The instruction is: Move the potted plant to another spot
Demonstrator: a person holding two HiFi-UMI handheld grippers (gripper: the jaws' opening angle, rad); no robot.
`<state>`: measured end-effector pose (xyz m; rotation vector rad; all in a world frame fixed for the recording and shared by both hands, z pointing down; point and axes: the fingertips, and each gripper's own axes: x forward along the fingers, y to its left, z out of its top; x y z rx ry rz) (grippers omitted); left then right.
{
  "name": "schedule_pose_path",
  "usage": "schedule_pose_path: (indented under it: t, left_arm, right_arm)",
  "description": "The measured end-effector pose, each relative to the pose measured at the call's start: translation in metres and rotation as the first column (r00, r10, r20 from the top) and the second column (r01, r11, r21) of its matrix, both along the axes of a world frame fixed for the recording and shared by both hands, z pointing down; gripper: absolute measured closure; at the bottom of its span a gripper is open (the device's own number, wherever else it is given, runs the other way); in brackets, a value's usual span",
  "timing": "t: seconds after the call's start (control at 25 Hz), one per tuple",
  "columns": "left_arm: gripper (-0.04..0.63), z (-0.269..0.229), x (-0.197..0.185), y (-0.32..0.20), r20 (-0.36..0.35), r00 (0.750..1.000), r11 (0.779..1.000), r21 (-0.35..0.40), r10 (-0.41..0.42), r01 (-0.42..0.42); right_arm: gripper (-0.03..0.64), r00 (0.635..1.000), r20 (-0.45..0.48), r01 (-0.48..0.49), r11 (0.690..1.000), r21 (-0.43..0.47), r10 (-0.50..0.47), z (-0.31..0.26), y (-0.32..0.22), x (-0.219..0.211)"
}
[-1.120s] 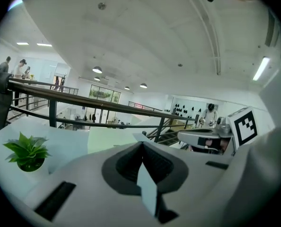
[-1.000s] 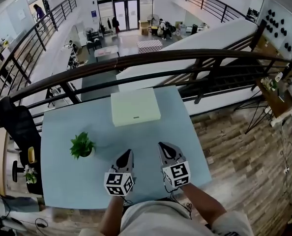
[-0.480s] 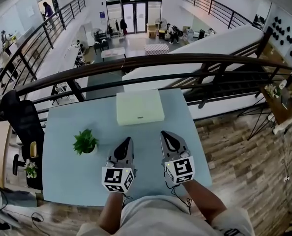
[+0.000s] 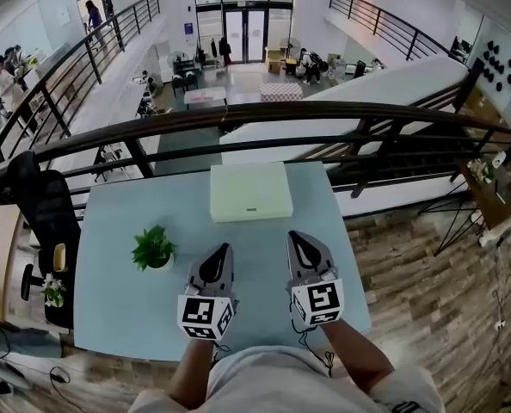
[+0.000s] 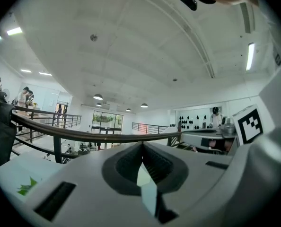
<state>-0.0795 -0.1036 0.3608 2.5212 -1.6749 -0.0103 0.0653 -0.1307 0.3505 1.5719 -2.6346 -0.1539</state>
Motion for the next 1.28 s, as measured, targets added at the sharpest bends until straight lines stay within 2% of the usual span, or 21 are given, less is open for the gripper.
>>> schedule_pose_path:
  t: [0.24, 1.28]
  left_arm:
    - [0.583, 0.000, 0.005, -0.001, 0.004, 1.000, 1.000, 0.004, 0.019, -0.019]
    - [0.583, 0.013, 0.002, 0.007, 0.007, 1.000, 1.000, -0.021, 0.000, 0.000]
  right_arm:
    - [0.614, 1.000, -0.013, -0.017, 1.000, -0.003, 0.017, 0.002, -0.002, 0.002]
    - [0.614, 1.000, 0.010, 0.004, 1.000, -0.005, -0.004, 0.003, 0.004, 0.000]
